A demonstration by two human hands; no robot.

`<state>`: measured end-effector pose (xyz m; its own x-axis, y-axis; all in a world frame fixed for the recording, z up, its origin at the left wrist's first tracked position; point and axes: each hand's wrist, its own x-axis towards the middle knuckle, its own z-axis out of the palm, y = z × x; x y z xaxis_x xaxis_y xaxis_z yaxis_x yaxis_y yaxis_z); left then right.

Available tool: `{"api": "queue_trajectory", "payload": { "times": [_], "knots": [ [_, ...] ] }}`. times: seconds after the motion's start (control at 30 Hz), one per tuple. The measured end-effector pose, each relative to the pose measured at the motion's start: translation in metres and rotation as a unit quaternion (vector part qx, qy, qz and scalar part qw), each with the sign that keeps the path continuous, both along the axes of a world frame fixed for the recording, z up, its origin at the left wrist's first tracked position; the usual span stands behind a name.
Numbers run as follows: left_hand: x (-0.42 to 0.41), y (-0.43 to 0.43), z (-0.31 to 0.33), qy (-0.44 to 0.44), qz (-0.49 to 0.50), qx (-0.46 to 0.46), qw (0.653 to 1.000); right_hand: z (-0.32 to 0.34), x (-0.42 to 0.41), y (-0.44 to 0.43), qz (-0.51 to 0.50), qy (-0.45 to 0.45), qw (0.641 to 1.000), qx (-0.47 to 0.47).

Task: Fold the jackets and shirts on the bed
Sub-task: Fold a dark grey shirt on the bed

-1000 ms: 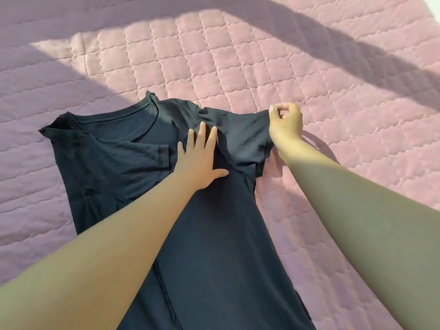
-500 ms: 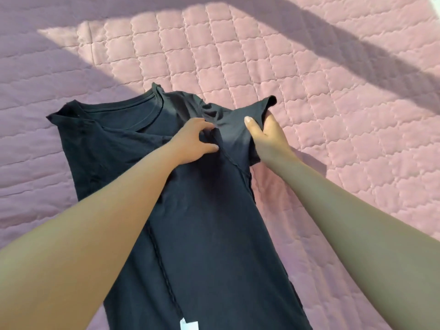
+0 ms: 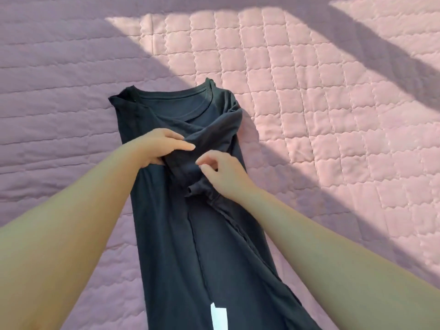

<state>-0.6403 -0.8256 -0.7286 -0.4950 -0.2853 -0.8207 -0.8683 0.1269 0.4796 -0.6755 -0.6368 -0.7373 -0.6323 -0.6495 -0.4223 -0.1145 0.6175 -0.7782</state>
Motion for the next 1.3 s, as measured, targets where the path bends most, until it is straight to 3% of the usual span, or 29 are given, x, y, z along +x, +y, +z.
{"api": "queue_trajectory", "payload": {
  "times": [0.07, 0.13, 0.33, 0.47, 0.57, 0.63, 0.7, 0.8, 1.0, 1.1, 1.17, 1.23, 1.3],
  "knots": [
    [0.005, -0.002, -0.015, 0.021, -0.008, -0.075, 0.997, -0.008, -0.023, 0.004, -0.088, 0.075, 0.993, 0.023],
    [0.01, -0.002, -0.021, 0.034, 0.007, -0.105, 0.994, -0.01, -0.052, 0.003, -0.094, 0.139, 0.985, 0.047],
    [0.037, -0.004, -0.033, 0.01, 0.032, -0.234, 0.972, -0.001, -0.111, -0.031, 0.133, 0.245, 0.952, 0.125],
    [0.04, -0.007, -0.035, 0.026, 0.043, -0.178, 0.983, -0.011, -0.126, -0.069, 0.254, 0.271, 0.903, 0.215],
    [0.044, -0.013, -0.038, 0.088, 0.04, -0.126, 0.987, -0.01, -0.132, -0.082, 0.178, 0.343, 0.881, 0.273],
    [0.049, -0.02, -0.043, 0.138, 0.066, -0.183, 0.971, -0.01, -0.13, -0.082, 0.045, 0.385, 0.886, 0.253],
    [0.051, -0.026, -0.049, 0.158, 0.112, -0.247, 0.949, -0.016, -0.121, -0.078, -0.028, 0.349, 0.91, 0.224],
    [0.048, -0.027, -0.06, 0.14, 0.13, -0.263, 0.946, -0.027, -0.105, -0.069, -0.032, 0.265, 0.947, 0.18],
    [0.049, -0.038, -0.066, 0.118, 0.09, -0.225, 0.963, -0.031, -0.048, -0.044, -0.014, 0.379, 0.923, 0.062],
    [0.054, -0.026, -0.057, 0.123, 0.105, -0.204, 0.966, -0.035, -0.007, -0.009, 0.004, 0.323, 0.946, 0.032],
    [0.066, -0.008, -0.05, 0.185, 0.083, -0.306, 0.93, -0.039, 0.025, 0.024, 0.007, 0.252, 0.966, 0.053],
    [0.083, 0.019, -0.038, 0.293, 0.029, -0.412, 0.862, -0.039, 0.056, 0.063, 0.03, 0.226, 0.97, 0.081],
    [0.097, 0.041, -0.032, 0.376, -0.066, -0.424, 0.822, -0.035, 0.077, 0.093, 0.057, 0.2, 0.974, 0.093]
  ]
}}
